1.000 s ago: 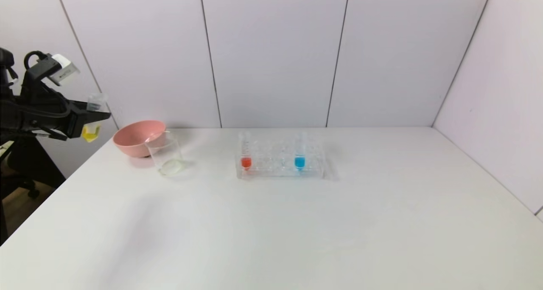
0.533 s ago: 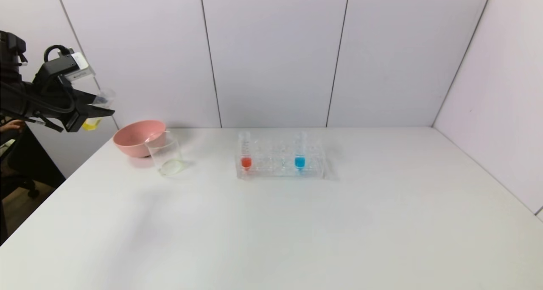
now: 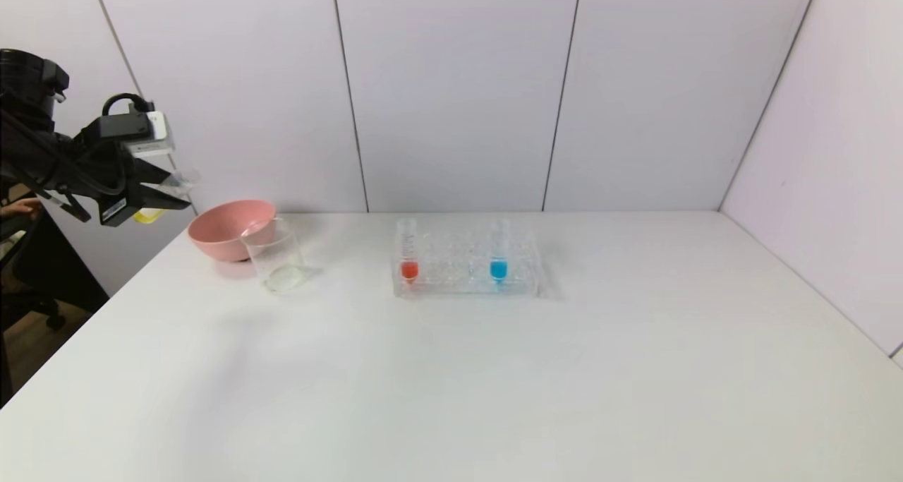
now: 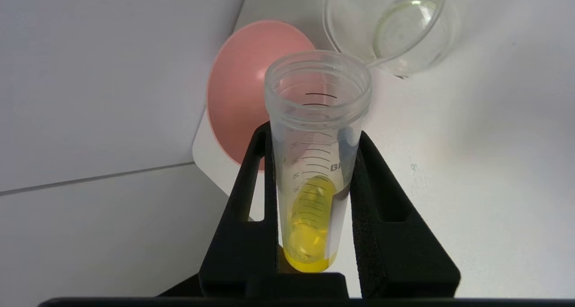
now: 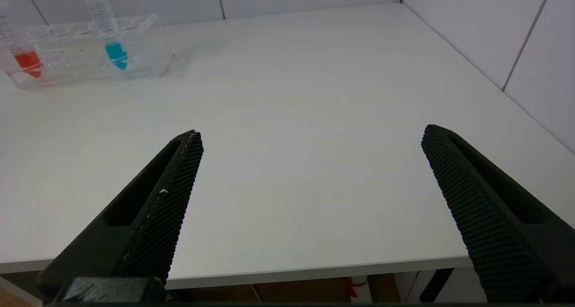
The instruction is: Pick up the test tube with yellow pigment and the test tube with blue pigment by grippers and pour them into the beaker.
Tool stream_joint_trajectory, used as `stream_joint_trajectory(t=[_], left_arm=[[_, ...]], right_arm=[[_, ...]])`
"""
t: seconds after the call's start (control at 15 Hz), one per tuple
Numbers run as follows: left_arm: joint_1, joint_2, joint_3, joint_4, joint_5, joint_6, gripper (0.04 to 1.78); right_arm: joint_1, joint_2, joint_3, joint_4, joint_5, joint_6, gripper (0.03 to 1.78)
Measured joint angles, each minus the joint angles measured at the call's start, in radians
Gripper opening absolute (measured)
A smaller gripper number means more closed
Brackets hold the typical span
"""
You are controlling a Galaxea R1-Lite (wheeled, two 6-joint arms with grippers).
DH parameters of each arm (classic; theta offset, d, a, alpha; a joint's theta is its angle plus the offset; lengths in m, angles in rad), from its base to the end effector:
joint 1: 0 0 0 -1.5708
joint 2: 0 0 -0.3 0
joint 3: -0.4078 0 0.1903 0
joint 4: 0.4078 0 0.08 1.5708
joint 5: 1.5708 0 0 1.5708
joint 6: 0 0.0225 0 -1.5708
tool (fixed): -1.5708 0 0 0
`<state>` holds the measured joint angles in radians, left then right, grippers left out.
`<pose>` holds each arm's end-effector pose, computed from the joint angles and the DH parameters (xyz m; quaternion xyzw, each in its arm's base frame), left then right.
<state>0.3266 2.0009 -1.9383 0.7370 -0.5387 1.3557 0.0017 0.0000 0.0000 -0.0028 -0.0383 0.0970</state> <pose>0.3573 0.1089 0.2659 0.4473 0.2141 -0.2976 0.8158 -0.0228 -0.0009 0.0758 0.0485 -0.0023 -0.0182 0.9987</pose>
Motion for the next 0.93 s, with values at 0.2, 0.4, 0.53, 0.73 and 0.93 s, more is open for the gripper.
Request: stream_joint_trajectory(t=[0.2,0.4,0.53,0.73,0.93], left_arm=[[-0.003,0.025,-0.057,0.146,0.092,0.036,0.47],[-0.021,0.036,-0.064,0.159,0.163,0.04,0.47],[-0.04,0.041,-0.066,0.154,0.187,0.039,0.47],[-0.065,0.049,-0.067,0.151,0.206,0.034,0.47],[-0.083,0.062,-0.067,0.13,0.228,0.035,0.47]], right_arm=[[-0.001,0.0,0.0,0.0,0.0,0.0,1.77],[0.0,0.0,0.0,0.0,0.0,0.0,1.77],[0.0,0.0,0.0,0.0,0.0,0.0,1.77],[0.0,0.0,0.0,0.0,0.0,0.0,1.77],[0.0,0.0,0.0,0.0,0.0,0.0,1.77]])
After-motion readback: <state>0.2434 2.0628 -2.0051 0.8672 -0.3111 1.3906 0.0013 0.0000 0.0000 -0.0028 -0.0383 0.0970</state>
